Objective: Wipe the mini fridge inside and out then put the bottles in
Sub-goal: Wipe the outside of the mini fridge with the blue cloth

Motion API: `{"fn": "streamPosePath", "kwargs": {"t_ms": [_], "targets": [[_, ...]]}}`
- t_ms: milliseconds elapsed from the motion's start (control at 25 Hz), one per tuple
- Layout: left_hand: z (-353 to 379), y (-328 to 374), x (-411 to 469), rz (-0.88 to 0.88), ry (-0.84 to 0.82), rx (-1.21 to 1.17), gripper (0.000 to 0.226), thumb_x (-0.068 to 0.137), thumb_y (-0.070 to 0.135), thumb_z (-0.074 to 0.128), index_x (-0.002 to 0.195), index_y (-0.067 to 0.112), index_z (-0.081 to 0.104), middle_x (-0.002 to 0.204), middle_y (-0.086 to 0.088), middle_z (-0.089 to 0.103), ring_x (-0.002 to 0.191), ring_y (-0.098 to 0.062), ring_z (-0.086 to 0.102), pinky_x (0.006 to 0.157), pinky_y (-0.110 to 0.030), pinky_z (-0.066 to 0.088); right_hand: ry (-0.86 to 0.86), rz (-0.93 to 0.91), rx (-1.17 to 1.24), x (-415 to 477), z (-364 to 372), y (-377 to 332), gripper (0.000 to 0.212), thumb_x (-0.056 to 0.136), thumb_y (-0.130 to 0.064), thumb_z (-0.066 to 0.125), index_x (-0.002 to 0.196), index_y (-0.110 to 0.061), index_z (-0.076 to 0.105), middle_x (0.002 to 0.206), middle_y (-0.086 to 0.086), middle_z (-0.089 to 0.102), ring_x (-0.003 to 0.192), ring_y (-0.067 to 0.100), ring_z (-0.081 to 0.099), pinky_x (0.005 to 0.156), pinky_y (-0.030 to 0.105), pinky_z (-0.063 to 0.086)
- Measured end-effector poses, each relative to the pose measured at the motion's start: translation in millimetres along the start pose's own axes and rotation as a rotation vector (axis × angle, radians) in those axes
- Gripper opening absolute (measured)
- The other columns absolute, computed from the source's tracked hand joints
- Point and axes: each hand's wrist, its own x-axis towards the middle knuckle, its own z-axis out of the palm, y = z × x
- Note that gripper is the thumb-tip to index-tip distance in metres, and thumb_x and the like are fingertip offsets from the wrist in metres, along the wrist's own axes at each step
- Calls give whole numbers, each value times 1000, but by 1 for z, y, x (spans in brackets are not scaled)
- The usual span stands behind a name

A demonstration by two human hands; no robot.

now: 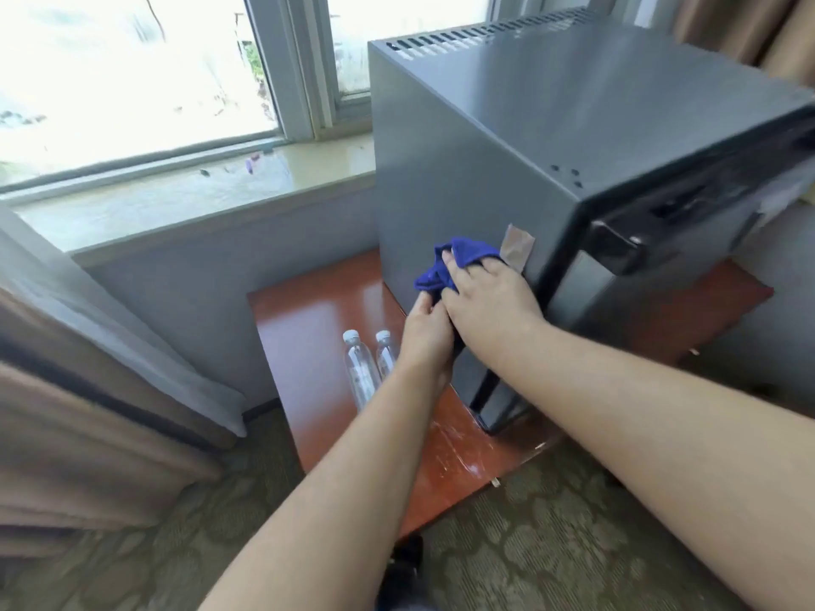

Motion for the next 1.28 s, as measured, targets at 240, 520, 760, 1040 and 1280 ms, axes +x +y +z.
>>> {"fn": "streamPosePath", "kwargs": {"t_ms": [240,520,760,1040,1280], "targets": [[-62,-1,114,-141,107,-60,28,100,9,59,120,25,70,104,-7,77,77,-16,69,63,-26,55,-119,-67,50,125,28,-38,49,107,-26,35,154,-12,34,169,19,-2,154,27,17,126,44,6],[-116,-28,203,-262,198,-32,25,98,23,65,118,36,72,107,-1,80,98,-22,75,89,-42,59,-254,-134,7,221,71,-81,56,107,-29,34,158,-10,24,169,20,-3,154,30,14,124,55,8],[-140,-47,248,-274,292,-41,25,98,13,63,116,28,73,103,-1,80,92,-20,74,84,-36,58,-280,-162,20,258,90,-99,55,107,-28,33,158,-8,24,169,20,-4,155,30,12,125,53,7],[-148,-32,276,-221,299,-69,21,98,11,64,107,26,75,97,-6,81,81,-19,71,75,-32,58,-281,-149,-44,290,81,-96,52,107,-30,35,156,-11,31,169,19,8,154,31,17,124,57,5],[-107,43,247,-33,212,-40,22,100,8,60,113,19,74,104,-10,77,86,-18,63,79,-34,50,-142,-91,30,272,14,-36,52,108,-26,27,157,-9,26,169,19,1,156,30,8,126,49,1]]}}
